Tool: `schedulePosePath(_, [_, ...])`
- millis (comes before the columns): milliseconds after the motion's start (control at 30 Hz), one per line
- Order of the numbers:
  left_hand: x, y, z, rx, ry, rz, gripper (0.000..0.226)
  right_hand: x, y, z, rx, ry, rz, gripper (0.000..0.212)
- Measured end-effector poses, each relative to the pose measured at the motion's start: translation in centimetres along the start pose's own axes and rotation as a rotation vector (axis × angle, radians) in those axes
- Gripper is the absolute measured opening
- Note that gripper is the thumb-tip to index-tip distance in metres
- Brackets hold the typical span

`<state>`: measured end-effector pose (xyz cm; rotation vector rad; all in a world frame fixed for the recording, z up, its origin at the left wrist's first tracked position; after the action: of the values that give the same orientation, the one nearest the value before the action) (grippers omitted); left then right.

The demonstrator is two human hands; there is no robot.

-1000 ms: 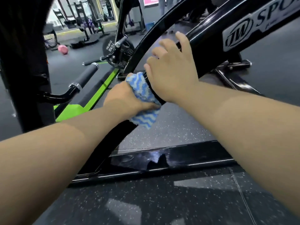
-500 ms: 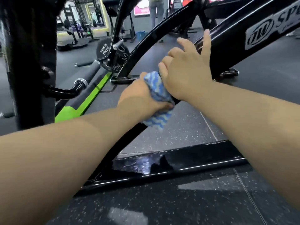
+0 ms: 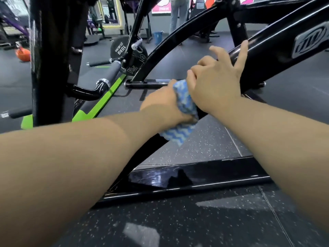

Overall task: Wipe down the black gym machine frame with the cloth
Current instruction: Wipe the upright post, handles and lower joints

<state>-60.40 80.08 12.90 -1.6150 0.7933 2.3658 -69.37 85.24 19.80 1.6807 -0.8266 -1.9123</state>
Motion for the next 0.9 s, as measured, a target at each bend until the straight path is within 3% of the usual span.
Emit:
schedulePosePath(167, [-0.3, -1.7, -1.9, -0.098, -0.148, 0.03, 0.074, 0.1, 0.1, -0.1, -0.039, -0.036, -0.077, 0.048])
schedulePosePath(333, [0.6, -4.9, -5.7, -0.214, -0.078, -0.078, 0.062, 0.2, -0.6, -0.6, -0.111, -0.031, -0.102, 0.046])
schedulePosePath(467, [-0.2, -1.2, -1.6, -0.027, -0.038, 0.049, 0.065, 0.8, -0.7, -1.3, -0.112, 0.018, -0.125, 0.043])
schedulePosePath(567, [-0.8, 1.1, 1.3, -0.049, -0.112, 0.08, 0.059, 0.4, 0.1, -0.4, -0.037, 0.088, -0.066, 0.04])
schedulePosePath(667, [-0.5, -0.8, -1.1, -0.107, -0.136, 0.055, 0.068, 0.2, -0.3, -0.3, -0.02, 0.19, -0.022, 0.035])
schedulePosePath(800, [1.4, -5.1, -7.4, -0.267, -0.15, -0.07, 0.062, 0.2, -1.3, -1.1, -0.091, 0.133, -0.012, 0.035])
schedulePosePath(900, [3.4, -7.9, -12.3, -0.376, -0.111, -0.165, 0.07, 0.4, -2.0, -2.1, -0.084, 0.116, -0.047, 0.035])
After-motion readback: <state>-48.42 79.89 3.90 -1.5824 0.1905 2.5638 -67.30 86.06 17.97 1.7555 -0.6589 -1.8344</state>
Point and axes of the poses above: each hand's wrist, its own y-axis towards the middle knuckle, its own x-axis out of the palm, z = x × y, the point moved 9 cm from there along y, towards the middle knuckle, and after that the axes turned 2 degrees about x, right-handed, at the moved point
